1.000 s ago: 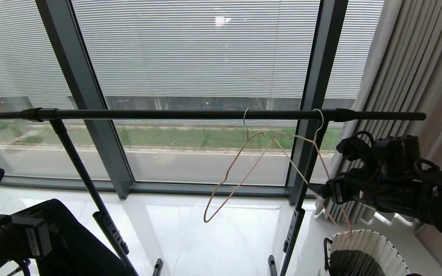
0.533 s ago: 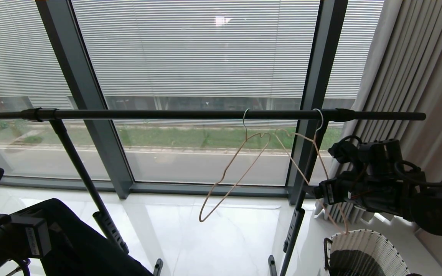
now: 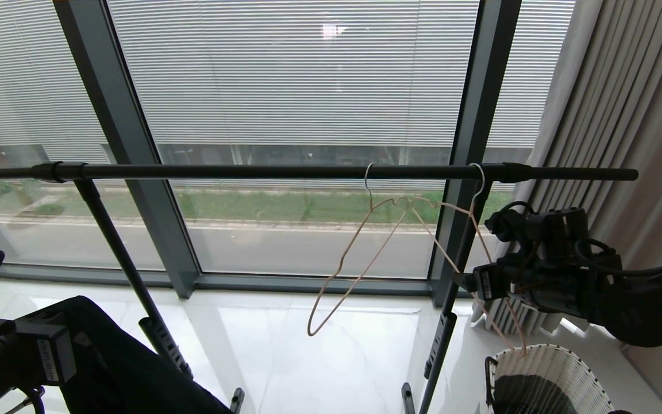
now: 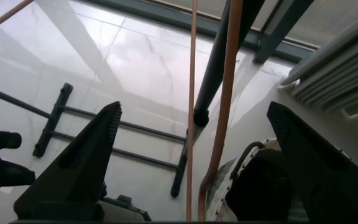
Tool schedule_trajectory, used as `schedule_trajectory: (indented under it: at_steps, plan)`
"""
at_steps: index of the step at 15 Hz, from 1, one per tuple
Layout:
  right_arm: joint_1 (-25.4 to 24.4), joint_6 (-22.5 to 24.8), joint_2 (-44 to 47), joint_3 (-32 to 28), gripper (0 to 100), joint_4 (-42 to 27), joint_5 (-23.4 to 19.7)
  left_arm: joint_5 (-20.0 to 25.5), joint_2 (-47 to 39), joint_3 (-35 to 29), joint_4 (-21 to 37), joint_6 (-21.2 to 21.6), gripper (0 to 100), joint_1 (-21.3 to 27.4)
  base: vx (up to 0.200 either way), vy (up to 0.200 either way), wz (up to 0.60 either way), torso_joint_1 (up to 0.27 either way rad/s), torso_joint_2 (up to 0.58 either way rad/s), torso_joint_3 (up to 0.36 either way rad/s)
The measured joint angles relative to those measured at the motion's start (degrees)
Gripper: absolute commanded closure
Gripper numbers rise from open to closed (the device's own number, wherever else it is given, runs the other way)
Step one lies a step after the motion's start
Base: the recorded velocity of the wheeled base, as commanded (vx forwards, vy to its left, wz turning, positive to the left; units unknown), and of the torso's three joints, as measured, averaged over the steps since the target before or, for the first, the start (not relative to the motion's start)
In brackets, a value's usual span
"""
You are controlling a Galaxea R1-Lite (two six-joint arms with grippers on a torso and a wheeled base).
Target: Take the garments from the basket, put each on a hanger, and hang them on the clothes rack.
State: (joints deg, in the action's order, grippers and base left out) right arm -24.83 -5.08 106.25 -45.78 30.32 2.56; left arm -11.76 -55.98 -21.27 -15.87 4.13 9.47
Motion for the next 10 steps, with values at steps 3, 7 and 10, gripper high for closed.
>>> schedule_trajectory:
  at_steps: [3, 7, 10]
  plan:
    - [-0.02, -0.02, 0.63, -0.11, 100, 0.52, 0.74, 0.00, 0.00, 0.00, 0.00, 0.00, 100, 0.00, 0.000, 0.000, 0.00, 0.000, 0.00, 0.000]
    - [-0.02, -0.74, 0.88, -0.11, 100, 1.69, 1.05, 0.00, 0.00, 0.00, 0.00, 0.00, 100, 0.00, 0.000, 0.000, 0.00, 0.000, 0.00, 0.000]
    - [-0.02, -1.21, 0.80, -0.04, 100, 2.36, 1.13, 0.00, 0.00, 0.00, 0.00, -0.09, 100, -0.05, 0.000, 0.000, 0.00, 0.000, 0.00, 0.000]
